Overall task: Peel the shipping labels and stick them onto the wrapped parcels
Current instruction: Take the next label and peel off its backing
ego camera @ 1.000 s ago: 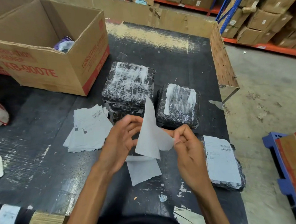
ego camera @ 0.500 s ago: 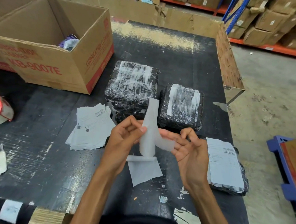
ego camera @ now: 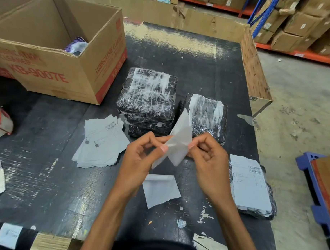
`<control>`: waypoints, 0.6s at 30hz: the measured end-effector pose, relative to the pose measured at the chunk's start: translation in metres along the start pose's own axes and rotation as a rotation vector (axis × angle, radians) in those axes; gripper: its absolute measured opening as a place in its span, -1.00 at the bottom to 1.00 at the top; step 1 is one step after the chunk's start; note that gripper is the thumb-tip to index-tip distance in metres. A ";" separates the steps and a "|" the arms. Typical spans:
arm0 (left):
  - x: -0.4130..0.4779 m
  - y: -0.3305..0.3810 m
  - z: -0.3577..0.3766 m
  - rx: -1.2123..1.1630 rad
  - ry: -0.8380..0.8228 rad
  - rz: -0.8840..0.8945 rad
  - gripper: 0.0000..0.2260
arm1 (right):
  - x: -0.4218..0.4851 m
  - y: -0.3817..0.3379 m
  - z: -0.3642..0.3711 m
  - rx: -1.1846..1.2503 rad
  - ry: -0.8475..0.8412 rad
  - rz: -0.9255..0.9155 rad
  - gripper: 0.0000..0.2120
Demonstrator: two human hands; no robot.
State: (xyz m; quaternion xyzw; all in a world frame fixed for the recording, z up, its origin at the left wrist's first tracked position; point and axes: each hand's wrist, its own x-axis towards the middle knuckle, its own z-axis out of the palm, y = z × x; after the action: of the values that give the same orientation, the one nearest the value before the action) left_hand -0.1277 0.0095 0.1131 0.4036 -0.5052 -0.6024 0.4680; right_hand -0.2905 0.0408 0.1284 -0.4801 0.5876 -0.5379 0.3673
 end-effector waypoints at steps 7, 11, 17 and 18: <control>0.009 -0.016 -0.008 -0.552 -0.022 -0.252 -0.77 | 0.001 0.005 -0.001 0.409 0.043 0.279 -0.70; 0.013 -0.025 -0.008 -0.661 -0.133 -0.303 -0.84 | 0.001 0.006 -0.005 0.252 0.086 0.223 -0.71; 0.008 -0.017 -0.010 -0.549 -0.247 -0.284 -0.46 | -0.008 -0.008 -0.022 -0.397 -0.145 -0.162 -0.87; 0.007 -0.014 -0.008 -0.439 -0.218 -0.266 -0.45 | -0.009 -0.008 -0.023 -0.455 -0.175 -0.186 -0.86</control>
State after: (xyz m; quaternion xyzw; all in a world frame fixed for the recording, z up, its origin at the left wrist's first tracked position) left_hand -0.1243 0.0016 0.0976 0.2879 -0.3525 -0.7936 0.4039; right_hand -0.3081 0.0562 0.1394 -0.6471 0.6128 -0.3796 0.2482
